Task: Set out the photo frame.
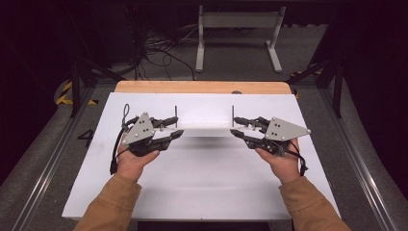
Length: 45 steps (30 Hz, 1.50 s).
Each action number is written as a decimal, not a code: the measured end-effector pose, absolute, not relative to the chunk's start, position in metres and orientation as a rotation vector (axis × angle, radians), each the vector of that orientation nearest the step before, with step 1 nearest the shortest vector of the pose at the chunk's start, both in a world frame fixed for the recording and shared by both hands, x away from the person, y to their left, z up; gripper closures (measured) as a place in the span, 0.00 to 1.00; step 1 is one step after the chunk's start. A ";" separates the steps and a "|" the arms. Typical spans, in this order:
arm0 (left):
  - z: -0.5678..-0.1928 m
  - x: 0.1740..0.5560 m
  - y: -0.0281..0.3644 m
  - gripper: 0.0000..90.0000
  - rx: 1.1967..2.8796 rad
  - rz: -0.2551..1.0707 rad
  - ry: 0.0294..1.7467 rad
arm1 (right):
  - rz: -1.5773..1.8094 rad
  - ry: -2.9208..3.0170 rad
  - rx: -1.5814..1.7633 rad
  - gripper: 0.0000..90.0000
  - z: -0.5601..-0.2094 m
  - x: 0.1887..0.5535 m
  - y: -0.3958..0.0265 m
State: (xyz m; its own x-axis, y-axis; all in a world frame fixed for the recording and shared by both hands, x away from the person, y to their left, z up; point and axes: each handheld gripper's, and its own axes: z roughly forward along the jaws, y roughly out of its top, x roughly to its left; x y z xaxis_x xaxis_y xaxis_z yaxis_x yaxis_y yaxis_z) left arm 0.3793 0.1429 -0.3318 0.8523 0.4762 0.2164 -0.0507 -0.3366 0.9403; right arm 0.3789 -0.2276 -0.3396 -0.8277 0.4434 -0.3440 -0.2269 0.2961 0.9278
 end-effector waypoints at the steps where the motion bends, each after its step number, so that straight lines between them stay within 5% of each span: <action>1: -0.329 0.381 0.143 0.65 1.844 0.554 0.321 | 1.577 2.004 0.194 0.71 -0.334 0.381 -0.229; 12: -0.300 0.373 0.144 0.68 1.783 0.538 0.293 | 1.676 1.918 0.186 0.75 -0.308 0.370 -0.239; 30: -0.281 0.355 0.143 0.73 1.767 0.323 0.320 | 1.771 1.998 0.378 0.75 -0.285 0.337 -0.251; 45: -0.288 0.368 0.139 0.67 1.691 0.367 0.404 | 1.704 1.942 0.466 0.63 -0.287 0.348 -0.245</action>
